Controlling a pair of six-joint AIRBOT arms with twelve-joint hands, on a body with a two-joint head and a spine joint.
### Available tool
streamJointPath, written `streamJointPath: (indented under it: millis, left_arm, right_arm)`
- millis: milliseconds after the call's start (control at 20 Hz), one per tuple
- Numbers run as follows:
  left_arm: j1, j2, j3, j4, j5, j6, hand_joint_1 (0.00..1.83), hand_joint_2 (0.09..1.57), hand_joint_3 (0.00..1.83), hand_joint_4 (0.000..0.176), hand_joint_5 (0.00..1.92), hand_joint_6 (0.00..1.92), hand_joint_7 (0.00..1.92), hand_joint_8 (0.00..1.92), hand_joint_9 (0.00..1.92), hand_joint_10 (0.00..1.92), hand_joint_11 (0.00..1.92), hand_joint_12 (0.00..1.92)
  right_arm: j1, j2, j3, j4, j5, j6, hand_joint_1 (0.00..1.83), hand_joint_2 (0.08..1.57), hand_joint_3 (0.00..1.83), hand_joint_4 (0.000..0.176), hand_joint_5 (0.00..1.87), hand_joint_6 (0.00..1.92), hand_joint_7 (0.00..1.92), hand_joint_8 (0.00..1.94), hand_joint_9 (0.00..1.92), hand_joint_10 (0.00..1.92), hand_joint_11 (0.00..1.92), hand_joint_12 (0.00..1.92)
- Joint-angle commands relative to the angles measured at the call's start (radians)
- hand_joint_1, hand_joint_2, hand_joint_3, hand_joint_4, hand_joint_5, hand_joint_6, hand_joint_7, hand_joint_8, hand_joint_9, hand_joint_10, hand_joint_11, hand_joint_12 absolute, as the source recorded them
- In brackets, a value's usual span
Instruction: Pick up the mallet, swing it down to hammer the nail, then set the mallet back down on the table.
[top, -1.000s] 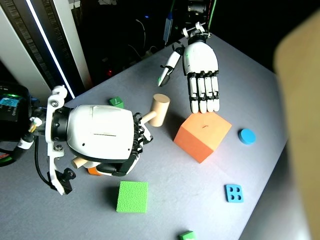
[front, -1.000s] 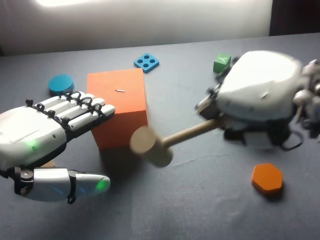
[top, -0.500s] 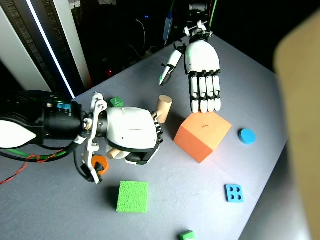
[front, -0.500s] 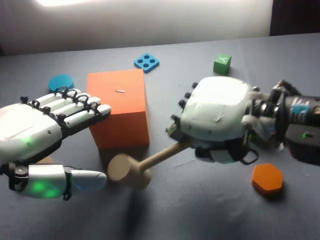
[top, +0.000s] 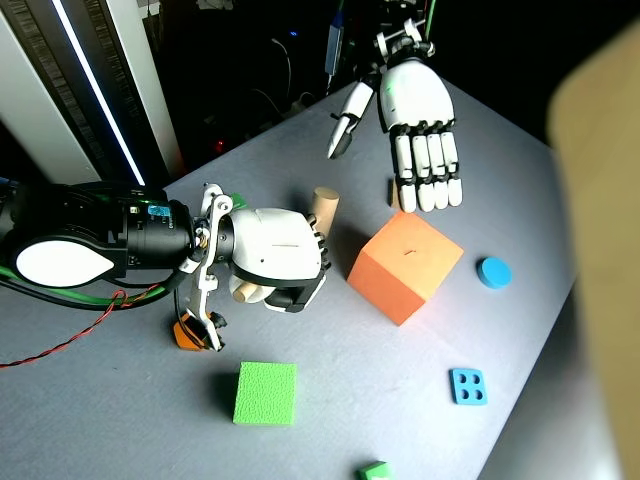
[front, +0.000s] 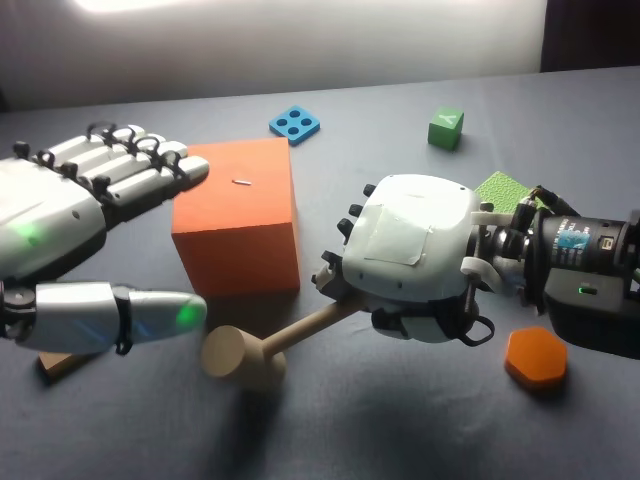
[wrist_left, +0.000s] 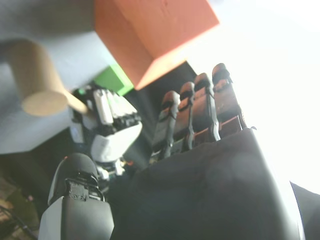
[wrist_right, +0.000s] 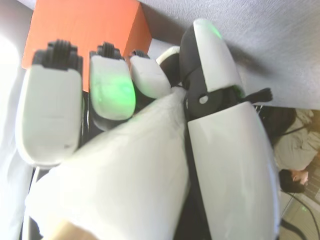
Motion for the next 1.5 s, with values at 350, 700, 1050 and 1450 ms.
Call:
streamJointPath:
  millis: [350,700,1050,1450]
  left_arm:
    - [-0.035,0.048,-0.046,0.024,-0.106,-0.016,0.00,1.09,0.00,0.000,0.08,0.01,0.07,0.01,0.06,0.01,0.03,0.05]
    - [-0.068,0.047,-0.049,0.082,-0.083,-0.051,0.00,1.09,0.00,0.000,0.05,0.01,0.04,0.00,0.03,0.00,0.02,0.05]
    - [-0.069,0.047,-0.052,0.082,-0.085,-0.053,0.00,1.08,0.00,0.000,0.06,0.01,0.05,0.00,0.04,0.00,0.01,0.05]
    - [-0.073,0.048,-0.052,0.082,-0.084,-0.054,0.00,1.08,0.00,0.000,0.05,0.00,0.05,0.00,0.04,0.00,0.01,0.06]
  right_arm:
    - [-0.007,-0.004,0.010,0.007,0.120,-0.013,1.31,1.29,0.00,0.119,1.06,1.92,1.26,1.94,1.49,1.92,1.60,1.92]
    - [-0.011,-0.004,0.011,0.007,0.117,-0.014,1.12,1.21,0.00,0.000,0.82,1.28,1.05,1.94,1.28,1.92,1.34,1.92]
    - [-0.013,-0.004,0.011,0.007,0.115,-0.019,1.14,1.32,0.01,0.000,0.70,1.29,0.54,1.85,0.34,1.92,0.30,1.92]
    - [-0.013,0.004,0.010,0.007,0.102,-0.020,1.01,1.10,0.00,0.000,0.29,1.02,0.36,1.20,0.34,1.29,0.18,1.60]
